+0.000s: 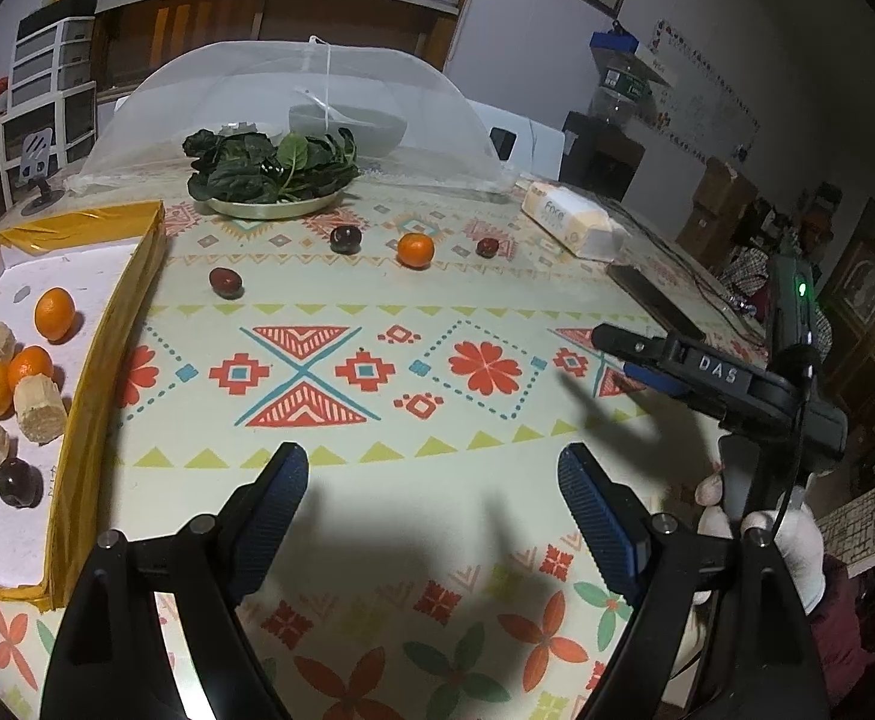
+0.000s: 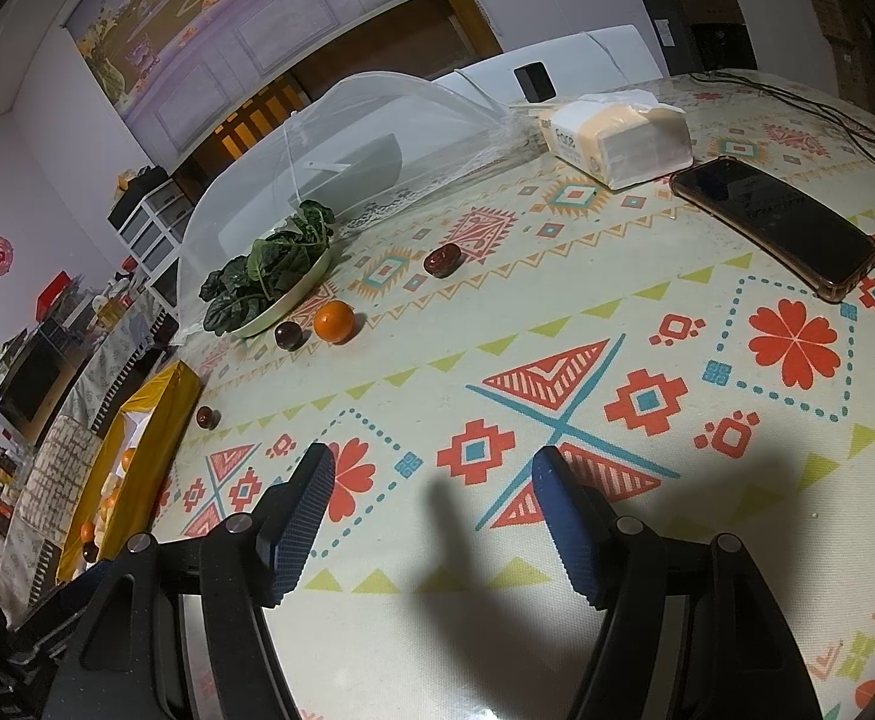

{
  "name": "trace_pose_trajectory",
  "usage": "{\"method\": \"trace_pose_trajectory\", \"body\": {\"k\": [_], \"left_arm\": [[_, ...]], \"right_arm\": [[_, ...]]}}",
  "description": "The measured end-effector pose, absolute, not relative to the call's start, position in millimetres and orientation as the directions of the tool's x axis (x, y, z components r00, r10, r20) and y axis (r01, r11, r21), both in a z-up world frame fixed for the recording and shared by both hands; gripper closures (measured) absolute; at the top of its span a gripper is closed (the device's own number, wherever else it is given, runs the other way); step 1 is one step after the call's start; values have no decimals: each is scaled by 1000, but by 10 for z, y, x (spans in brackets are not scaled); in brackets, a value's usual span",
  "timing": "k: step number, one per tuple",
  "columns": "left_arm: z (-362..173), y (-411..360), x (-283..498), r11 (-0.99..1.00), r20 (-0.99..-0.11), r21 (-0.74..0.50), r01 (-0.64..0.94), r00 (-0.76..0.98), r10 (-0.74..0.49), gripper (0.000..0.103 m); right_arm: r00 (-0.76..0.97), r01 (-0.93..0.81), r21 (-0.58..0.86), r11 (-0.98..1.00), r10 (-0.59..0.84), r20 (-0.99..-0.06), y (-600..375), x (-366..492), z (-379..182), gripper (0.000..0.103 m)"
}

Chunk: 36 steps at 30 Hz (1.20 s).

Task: Organize fruits
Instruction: 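Move both open tools toward the dark plum and red date on the cloth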

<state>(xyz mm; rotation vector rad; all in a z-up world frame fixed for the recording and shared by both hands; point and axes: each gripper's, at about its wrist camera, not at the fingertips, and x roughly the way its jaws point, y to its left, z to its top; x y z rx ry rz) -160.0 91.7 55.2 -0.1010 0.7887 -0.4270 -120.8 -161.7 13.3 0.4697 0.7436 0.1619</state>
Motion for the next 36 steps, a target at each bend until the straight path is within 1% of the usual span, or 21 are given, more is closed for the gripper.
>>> {"method": "trace_pose_trajectory", "body": {"k": [6,9,12,15,18,21,25,27,29,31,32,33,35,36], "left_arm": [[577,890,-1644,922,-682,-218,319,626,-378,18],[607,920,-1670,915,-673,-243,322,623,-398,18],[622,919,-1686,921,-680,-225,317,626,-381,18],[621,927,-1684,912,-685,-254,323,605,-405,18],[662,997,-1626,910,-698,-256,327,589,-407,18],[844,1267,-1493,921,-678,-264,286,625,-388,18],[1232,1625,-1212,939,-613,-270,214,714,-339,18],[1426,1739,-1007,923,-575,-318,216,731,-369,18],[1586,1793,-744,910,-543,-352,220,743,-390,18],[1661,1773,-497,917,-547,-342,208,749,-374,24],[1667,1746,-409,918,-554,-336,211,744,-374,37],[1641,1694,-301,917,-565,-333,221,731,-381,54],[1501,1573,-65,908,-604,-346,235,685,-407,66],[1415,1512,26,908,-619,-345,238,669,-411,66]], "right_arm": [[729,21,477,879,313,-609,-1637,-1207,126,30],[727,21,482,876,318,-609,-1642,-1204,120,30],[726,21,481,876,317,-610,-1644,-1201,117,29],[727,21,480,877,316,-609,-1651,-1198,117,29],[726,19,460,888,304,-617,-1646,-1200,160,29],[733,-9,439,898,305,-608,-1660,-1180,338,29],[751,-57,472,880,349,-561,-1730,-954,718,29],[740,-72,496,865,380,-555,-1729,-721,838,29],[727,-81,488,869,387,-567,-1681,-435,890,29],[708,-75,438,896,357,-610,-1599,-179,843,29],[695,-66,413,908,338,-634,-1567,-61,778,30],[684,-51,391,919,318,-657,-1541,40,696,29],[670,-38,366,930,295,-681,-1518,177,577,30],[665,-37,355,934,288,-689,-1500,235,517,31]]}}
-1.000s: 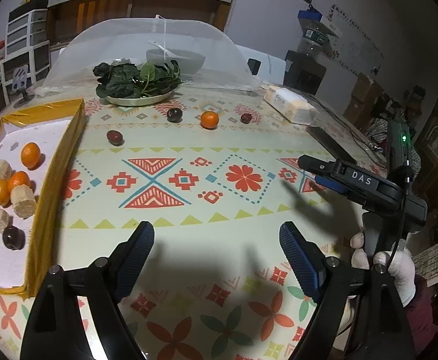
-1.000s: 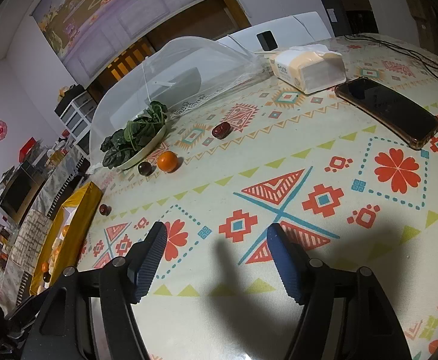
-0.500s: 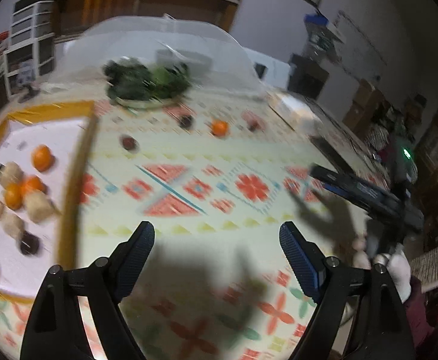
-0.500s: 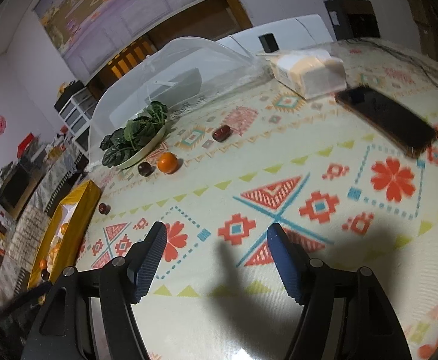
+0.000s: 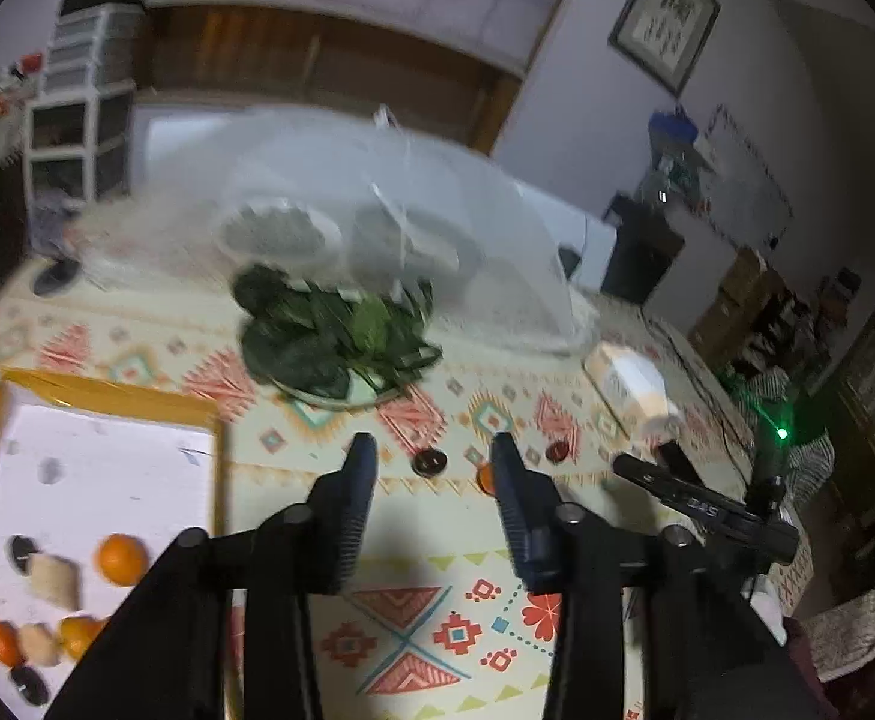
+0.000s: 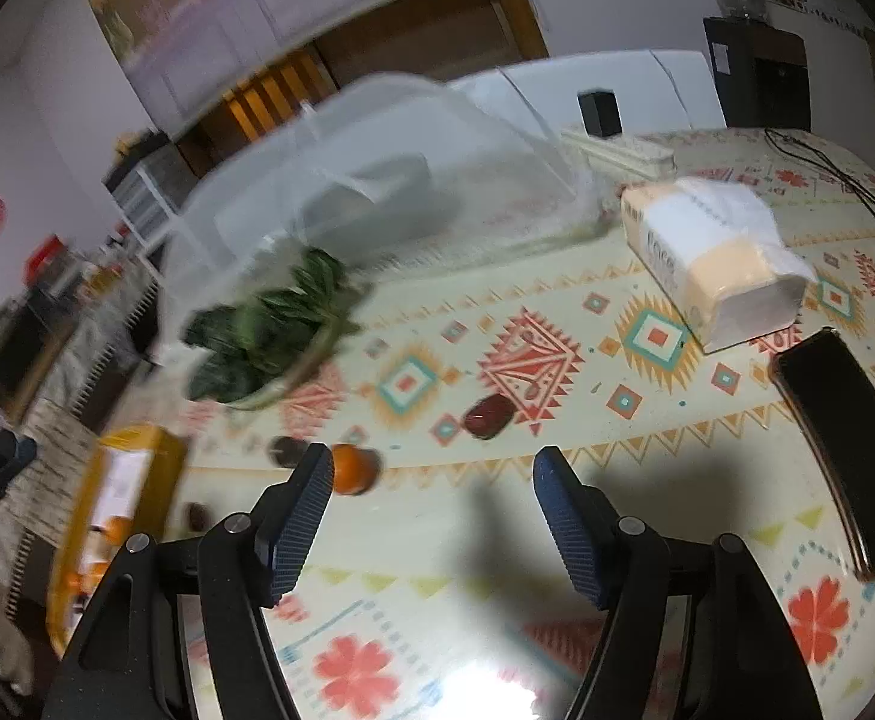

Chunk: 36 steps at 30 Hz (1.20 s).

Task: Organize fruits
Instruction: 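Move both open tools toward the dark plum and red date on the cloth, then close the left tool on a dark plum while the right tool reaches for a red date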

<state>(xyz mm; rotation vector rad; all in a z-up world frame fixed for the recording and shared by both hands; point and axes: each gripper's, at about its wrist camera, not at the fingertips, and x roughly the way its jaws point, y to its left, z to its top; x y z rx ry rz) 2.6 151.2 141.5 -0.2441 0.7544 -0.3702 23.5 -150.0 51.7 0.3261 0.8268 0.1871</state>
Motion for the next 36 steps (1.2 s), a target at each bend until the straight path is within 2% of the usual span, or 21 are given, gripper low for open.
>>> {"method": "trace_pose_trajectory", "body": {"k": [9,15,20,22,23,26,31,36], "left_arm": [[623,1031,692,918,-751,-330,221,527,-397,66],[324,750,916,933,-794,-280,226,492,-358,66],[152,595,1061,943,-820,-247,222,471,-326,66],[127,551,1068,950,-816,-216,225,492,-302,67],[122,531,1061,955,-816,-191,225,505,-282,74],[111,501,1014,960,-812,-157,231,524,-258,78],[210,600,901,958,-796,-195,208,537,-279,78],[531,827,532,957,-736,-210,202,611,-290,78]], "right_arm": [[634,-29,266,964,223,-740,-1385,686,247,33],[606,-21,236,972,200,-770,-1333,854,102,42],[605,-16,197,980,166,-779,-1292,885,33,57],[612,-13,177,984,148,-776,-1279,874,27,69],[614,-13,172,985,144,-776,-1278,869,24,73],[619,-17,178,984,150,-771,-1278,838,32,74],[645,-35,225,974,194,-739,-1303,714,171,76],[678,-92,257,962,250,-692,-1183,456,430,76]]}}
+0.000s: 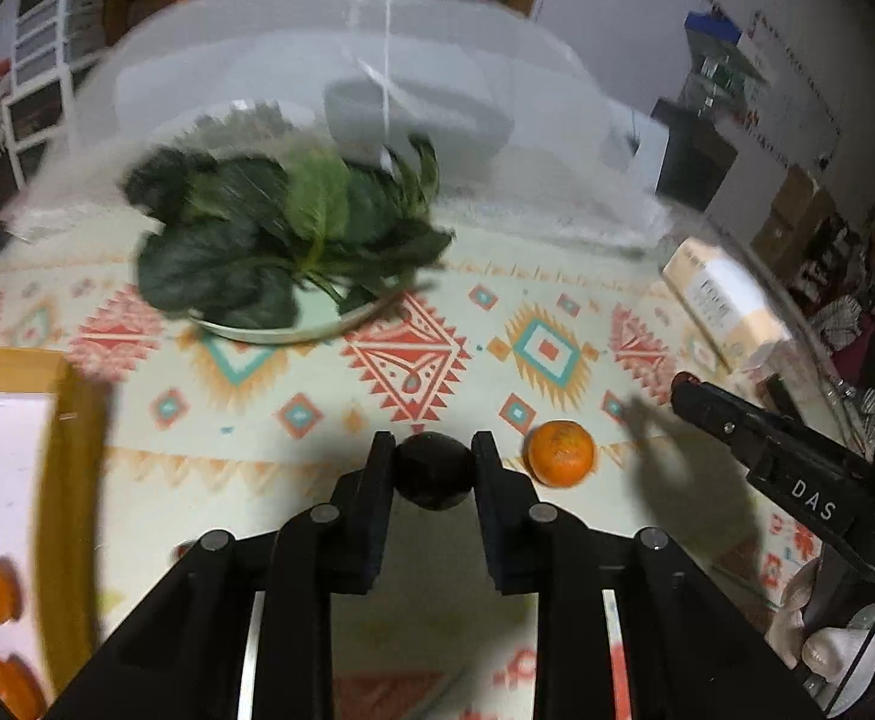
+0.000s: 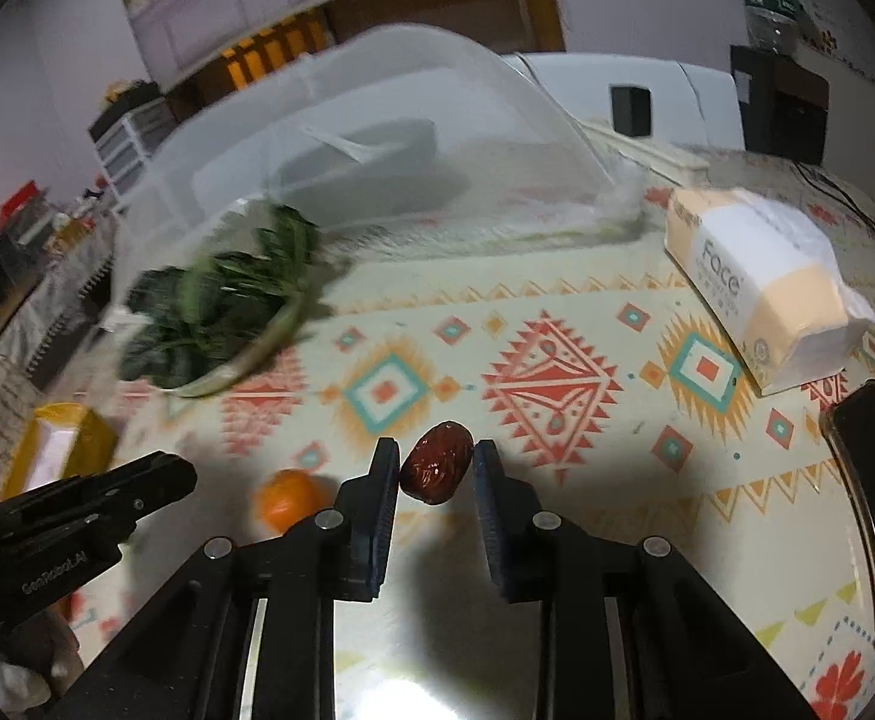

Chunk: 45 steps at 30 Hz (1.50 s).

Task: Organize fruits
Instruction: 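Close the left tool on a dark plum while the right tool reaches for a red date, then carry the dark plum toward the tray while the right tool grasps a red date, then open the left tool to drop the dark plum in the tray while the right tool holds the date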

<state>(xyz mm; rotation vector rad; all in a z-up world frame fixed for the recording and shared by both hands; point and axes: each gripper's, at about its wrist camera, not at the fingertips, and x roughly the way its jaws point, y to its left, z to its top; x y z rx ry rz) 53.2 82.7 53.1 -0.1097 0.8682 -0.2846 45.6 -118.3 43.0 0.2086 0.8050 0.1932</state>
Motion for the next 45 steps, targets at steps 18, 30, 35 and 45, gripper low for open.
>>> {"method": "trace_pose_trajectory", "body": {"k": [18,30,35,45], "left_arm": [[1073,2642,-528,967,-638,-256,-10,753,-162,78],[954,2946,-689,940,-620,-342,9,749,-233,78],[952,3154,-766,940,-626,-340,-38,755,-196,78],[731,3536,-686,933,-680,-323,-162,725,-109,78]], "right_arm": [[595,-376,332,865,500,-630,321,-95,910,76],[567,-268,243,932,356,-743,216,460,282,71],[574,-255,153,955,277,-771,305,659,108,58],[580,-255,137,957,264,-771,334,501,174,74]]}}
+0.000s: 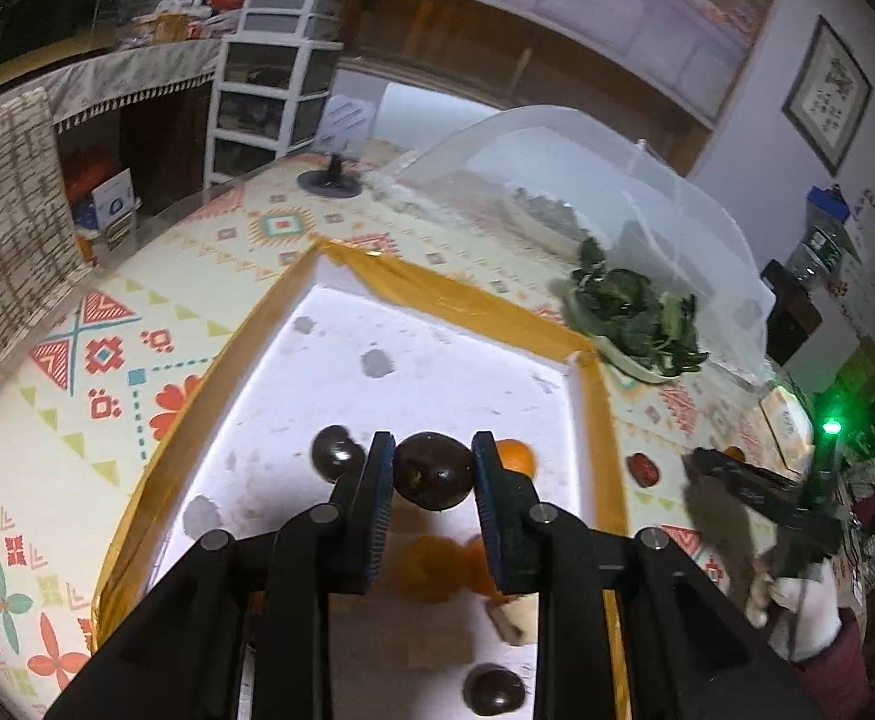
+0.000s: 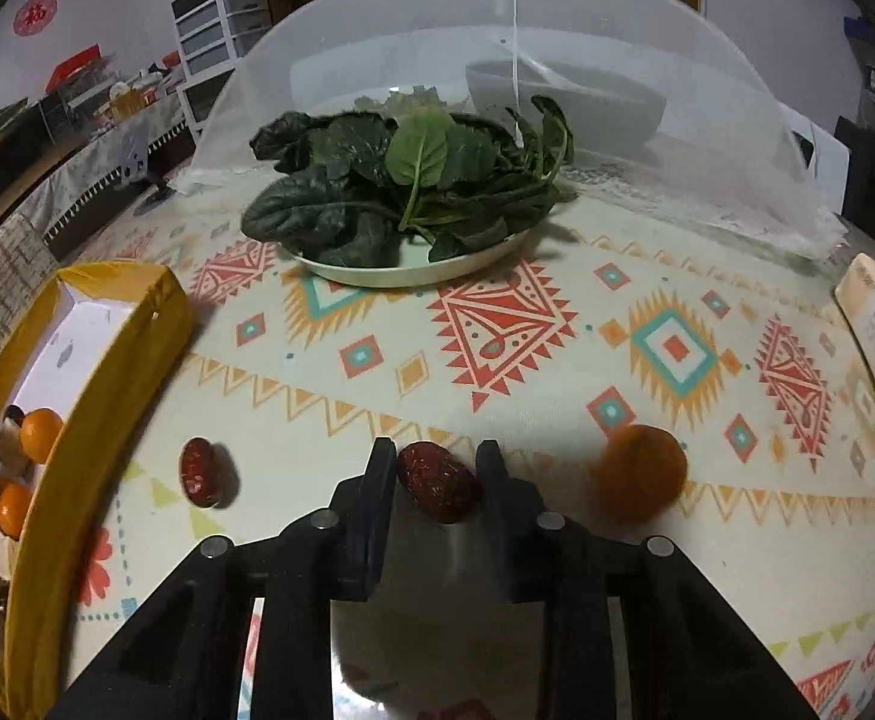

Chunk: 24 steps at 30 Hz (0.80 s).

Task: Organize fruits
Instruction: 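Open the left tool to drop the dark plum in the tray while the right tool holds the date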

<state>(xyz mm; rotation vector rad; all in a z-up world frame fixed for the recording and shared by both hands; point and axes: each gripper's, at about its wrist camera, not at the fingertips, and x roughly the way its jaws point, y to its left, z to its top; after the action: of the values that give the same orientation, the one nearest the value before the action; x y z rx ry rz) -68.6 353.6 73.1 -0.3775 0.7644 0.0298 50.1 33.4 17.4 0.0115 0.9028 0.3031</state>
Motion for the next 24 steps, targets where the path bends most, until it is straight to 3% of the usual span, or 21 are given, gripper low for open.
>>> {"method": "trace_pose_trajectory", "body": {"k": [8,16,20,24], "left_arm": [[541,3627,-608,922,-729,-322,-215,678,-97,78],[486,3670,-758,915,-753,-310,-258,655,-71,76],[567,3680,-890,915,-727,-317,-250,683,-65,61],[720,3640,-1060,927,-685,-296,-230,728,-38,44]], "right_arm": [[476,-455,349,819,555,-682,983,205,654,74],[351,-549,395,737,632,-691,1706,34,514,74],[380,-533,403,745,635,-673,1635,38,540,74],[461,-446,413,794,599,-654,1063,20,602,61]]}}
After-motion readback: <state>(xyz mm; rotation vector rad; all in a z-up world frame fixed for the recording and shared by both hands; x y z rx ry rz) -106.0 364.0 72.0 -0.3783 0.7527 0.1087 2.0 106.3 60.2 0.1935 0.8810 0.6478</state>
